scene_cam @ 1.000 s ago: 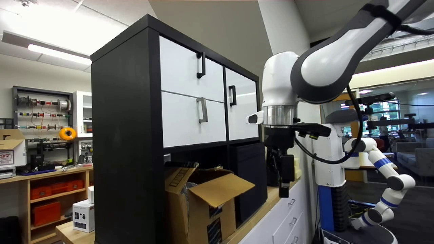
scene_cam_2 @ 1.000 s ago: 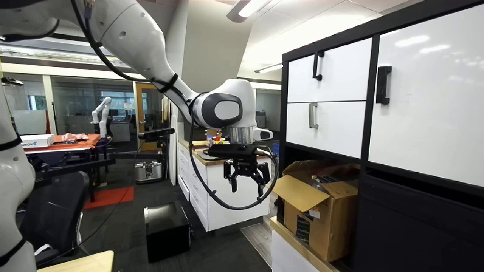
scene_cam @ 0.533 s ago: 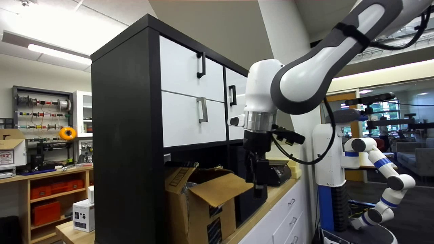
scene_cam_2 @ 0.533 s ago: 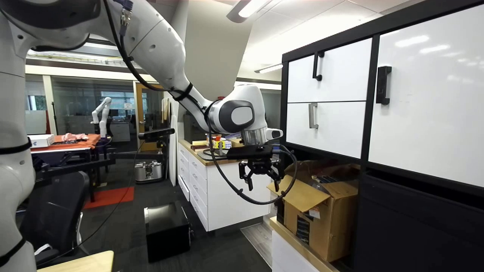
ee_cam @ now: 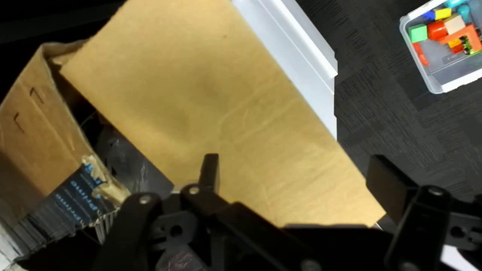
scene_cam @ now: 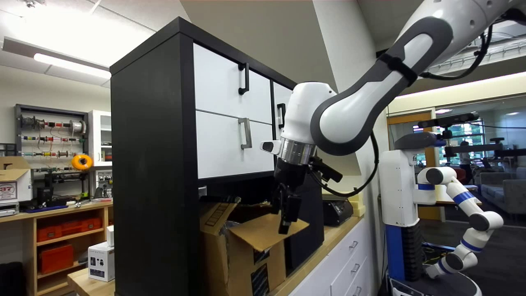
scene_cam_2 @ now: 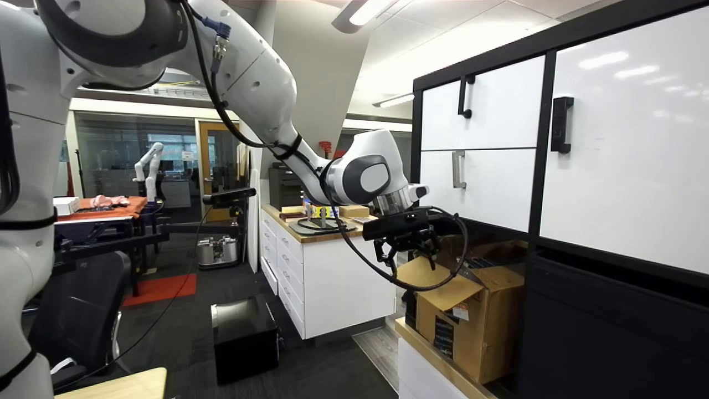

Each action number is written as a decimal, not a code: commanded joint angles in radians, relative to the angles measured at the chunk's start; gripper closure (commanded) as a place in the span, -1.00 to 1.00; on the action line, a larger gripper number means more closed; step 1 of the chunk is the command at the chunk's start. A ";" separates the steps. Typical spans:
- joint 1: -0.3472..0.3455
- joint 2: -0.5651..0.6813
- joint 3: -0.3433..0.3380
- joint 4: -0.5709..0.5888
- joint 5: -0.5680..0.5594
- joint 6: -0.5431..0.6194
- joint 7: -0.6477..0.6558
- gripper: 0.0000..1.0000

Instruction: Pull out the brown box from underneath the cabinet

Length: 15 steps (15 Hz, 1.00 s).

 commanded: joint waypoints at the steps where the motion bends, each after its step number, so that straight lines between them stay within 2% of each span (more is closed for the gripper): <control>1: -0.056 0.065 0.043 0.061 0.014 0.101 -0.114 -1.00; 7: -0.139 0.156 0.121 0.129 0.090 0.211 -0.287 -1.00; 15: -0.244 0.243 0.218 0.184 0.179 0.226 -0.446 -1.00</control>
